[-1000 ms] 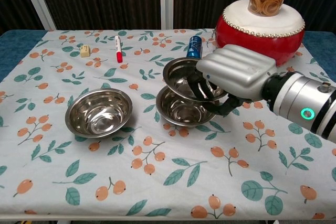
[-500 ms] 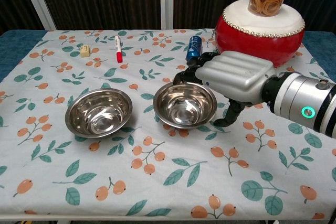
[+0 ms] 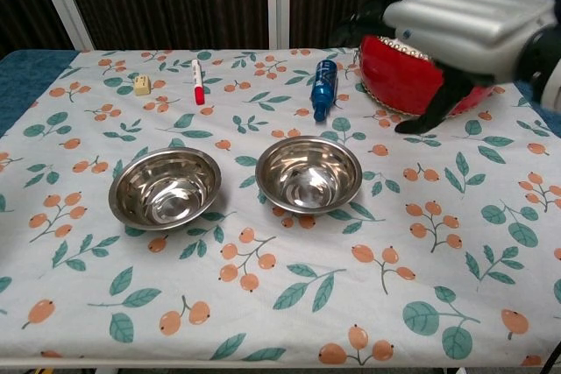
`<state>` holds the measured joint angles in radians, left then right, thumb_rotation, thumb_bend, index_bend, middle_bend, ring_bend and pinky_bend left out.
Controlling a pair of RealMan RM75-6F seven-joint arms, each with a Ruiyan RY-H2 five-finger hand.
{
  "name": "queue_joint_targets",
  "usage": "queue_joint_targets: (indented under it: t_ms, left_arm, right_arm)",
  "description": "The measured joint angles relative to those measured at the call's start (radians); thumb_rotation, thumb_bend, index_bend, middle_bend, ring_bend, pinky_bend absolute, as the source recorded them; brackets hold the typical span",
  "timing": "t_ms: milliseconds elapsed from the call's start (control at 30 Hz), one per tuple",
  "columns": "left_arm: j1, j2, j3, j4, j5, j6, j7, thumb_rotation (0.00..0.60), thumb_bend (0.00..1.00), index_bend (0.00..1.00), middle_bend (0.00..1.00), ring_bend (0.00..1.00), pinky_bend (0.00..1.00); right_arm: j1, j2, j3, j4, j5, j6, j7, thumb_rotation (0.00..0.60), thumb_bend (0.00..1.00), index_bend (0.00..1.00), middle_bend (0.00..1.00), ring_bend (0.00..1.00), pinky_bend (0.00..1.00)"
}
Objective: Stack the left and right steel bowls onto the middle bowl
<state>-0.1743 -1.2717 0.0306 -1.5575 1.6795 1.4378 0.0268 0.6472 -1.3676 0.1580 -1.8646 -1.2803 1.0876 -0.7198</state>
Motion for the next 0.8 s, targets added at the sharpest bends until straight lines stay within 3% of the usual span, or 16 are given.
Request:
queue_joint_targets:
  t_ms: [200, 400, 800]
  left_arm:
    - [-0.091, -0.052, 0.024, -0.045, 0.083, -0.132, 0.123, 0.600, 0.13, 0.34, 0.37, 0.27, 0.37]
    - [-0.157, -0.148, 0.035, -0.017, 0.138, -0.213, 0.202, 0.600, 0.14, 0.35, 0.38, 0.28, 0.37]
    - [-0.214, -0.271, 0.015, 0.115, 0.078, -0.297, 0.239, 0.600, 0.17, 0.41, 0.43, 0.34, 0.44]
  right_arm:
    - [-0.044, 0.112, 0.034, -0.077, -0.020, 0.097, 0.051, 0.600, 0.11, 0.14, 0.18, 0.04, 0.09]
    - [-0.073, 0.184, 0.059, -0.098, -0.032, 0.139, 0.119, 0.600, 0.11, 0.14, 0.18, 0.04, 0.09]
    - [-0.105, 0.217, 0.049, -0.057, -0.044, 0.158, 0.219, 0.600, 0.10, 0.14, 0.18, 0.04, 0.09]
